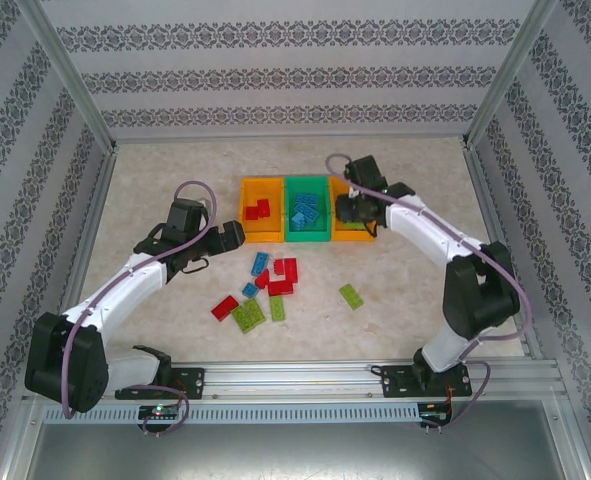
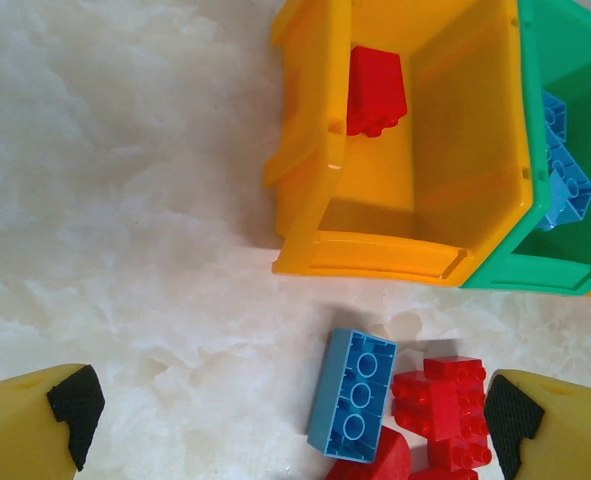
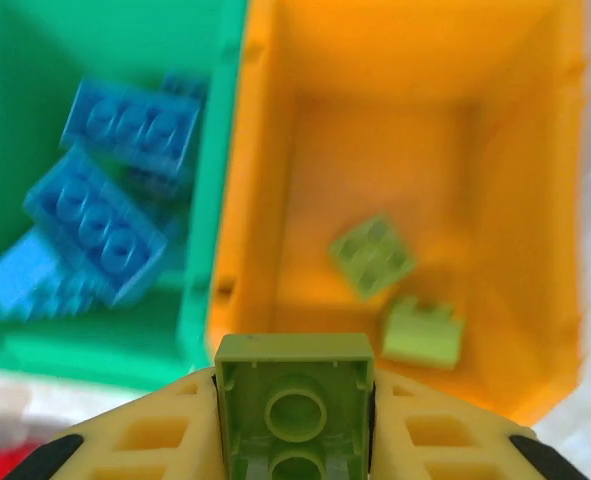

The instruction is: Sort the legos into containers by color

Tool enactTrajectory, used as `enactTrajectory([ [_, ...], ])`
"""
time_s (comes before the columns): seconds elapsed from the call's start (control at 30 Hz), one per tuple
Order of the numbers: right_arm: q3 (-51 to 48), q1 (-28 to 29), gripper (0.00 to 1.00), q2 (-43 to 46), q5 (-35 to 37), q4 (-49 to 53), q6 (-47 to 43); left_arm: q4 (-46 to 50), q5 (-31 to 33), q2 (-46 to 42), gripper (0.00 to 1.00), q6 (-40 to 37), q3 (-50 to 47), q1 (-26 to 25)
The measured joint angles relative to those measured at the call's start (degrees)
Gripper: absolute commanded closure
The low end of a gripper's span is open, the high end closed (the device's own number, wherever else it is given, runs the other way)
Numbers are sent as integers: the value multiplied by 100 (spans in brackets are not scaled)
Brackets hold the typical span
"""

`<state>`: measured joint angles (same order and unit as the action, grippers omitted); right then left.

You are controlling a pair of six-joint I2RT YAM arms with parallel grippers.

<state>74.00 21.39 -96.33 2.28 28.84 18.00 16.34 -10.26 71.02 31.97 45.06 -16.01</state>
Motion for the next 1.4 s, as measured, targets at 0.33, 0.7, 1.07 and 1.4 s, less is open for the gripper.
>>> enactTrajectory([
  [0.33, 1504, -492, 48, -1773, 273, 50, -192, 118, 179, 11, 0, 133, -48, -87],
  [0.7, 839, -428, 15, -1165, 262, -92, -260, 258, 398, 4, 0, 201, -50, -249],
  [1.07, -1587, 588, 7, 1327, 133, -138, -352, 256, 433, 85, 0, 144, -50, -330],
  [1.4, -3235, 1429, 11, 1923, -151, 157, 490, 249, 426, 208, 0, 9, -50, -345],
])
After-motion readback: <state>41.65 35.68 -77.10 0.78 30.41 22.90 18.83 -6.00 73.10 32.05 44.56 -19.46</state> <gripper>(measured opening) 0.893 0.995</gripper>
